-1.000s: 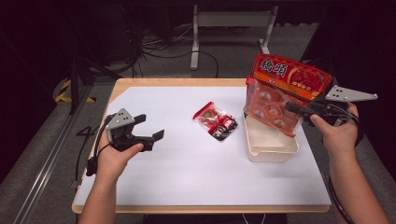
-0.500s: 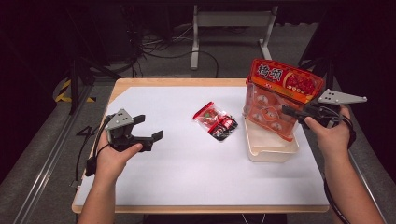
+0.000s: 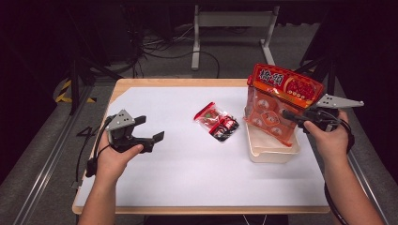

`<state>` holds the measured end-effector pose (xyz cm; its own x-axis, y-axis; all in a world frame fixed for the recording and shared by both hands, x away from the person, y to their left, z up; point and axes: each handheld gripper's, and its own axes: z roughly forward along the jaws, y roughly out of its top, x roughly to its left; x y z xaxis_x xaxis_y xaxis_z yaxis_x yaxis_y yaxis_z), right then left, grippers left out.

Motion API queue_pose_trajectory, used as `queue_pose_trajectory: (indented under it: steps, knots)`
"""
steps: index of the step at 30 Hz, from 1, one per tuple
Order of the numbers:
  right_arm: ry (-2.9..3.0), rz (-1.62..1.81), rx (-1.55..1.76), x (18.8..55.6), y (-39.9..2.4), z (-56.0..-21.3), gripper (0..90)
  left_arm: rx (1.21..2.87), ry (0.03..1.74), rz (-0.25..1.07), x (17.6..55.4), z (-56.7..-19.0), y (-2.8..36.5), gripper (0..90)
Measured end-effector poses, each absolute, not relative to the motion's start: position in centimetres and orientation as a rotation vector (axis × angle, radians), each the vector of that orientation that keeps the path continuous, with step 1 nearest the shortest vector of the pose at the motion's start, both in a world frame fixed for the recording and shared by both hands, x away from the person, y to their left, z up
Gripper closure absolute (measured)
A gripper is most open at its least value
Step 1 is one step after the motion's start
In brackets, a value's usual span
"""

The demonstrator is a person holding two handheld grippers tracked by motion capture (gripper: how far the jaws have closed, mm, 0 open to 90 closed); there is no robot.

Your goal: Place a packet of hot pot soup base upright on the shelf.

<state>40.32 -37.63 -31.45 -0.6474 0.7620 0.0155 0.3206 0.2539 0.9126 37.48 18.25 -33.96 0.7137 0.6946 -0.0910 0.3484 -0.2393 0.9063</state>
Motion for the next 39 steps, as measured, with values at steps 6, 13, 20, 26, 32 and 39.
queue_pose_trajectory:
  steps: [6, 13, 20, 26, 32, 39]
  knots:
    - [2.092, 1.346, 1.008, 40.2, -37.8, -31.5, 70.8, 1.850, 0.811, 0.405, 37.5, -34.0, 18.3, 10.9]
    - [2.117, 1.309, 1.029, 40.2, -37.9, -31.8, 70.8, 1.849, 0.811, 0.403, 37.5, -34.0, 18.3, 10.9]
    - [2.153, 1.286, 1.053, 40.4, -37.9, -32.7, 70.7, 1.848, 0.815, 0.396, 37.6, -34.1, 18.1, 10.9]
    - [2.187, 1.269, 1.050, 40.6, -37.7, -33.3, 70.7, 1.859, 0.815, 0.389, 37.6, -34.2, 18.0, 10.9]
    - [2.221, 1.198, 1.045, 41.0, -36.7, -33.8, 70.7, 1.861, 0.812, 0.392, 37.6, -34.2, 18.0, 10.9]
    - [2.227, 1.175, 1.058, 41.2, -36.6, -35.0, 70.7, 1.866, 0.810, 0.387, 37.6, -34.2, 17.8, 10.9]
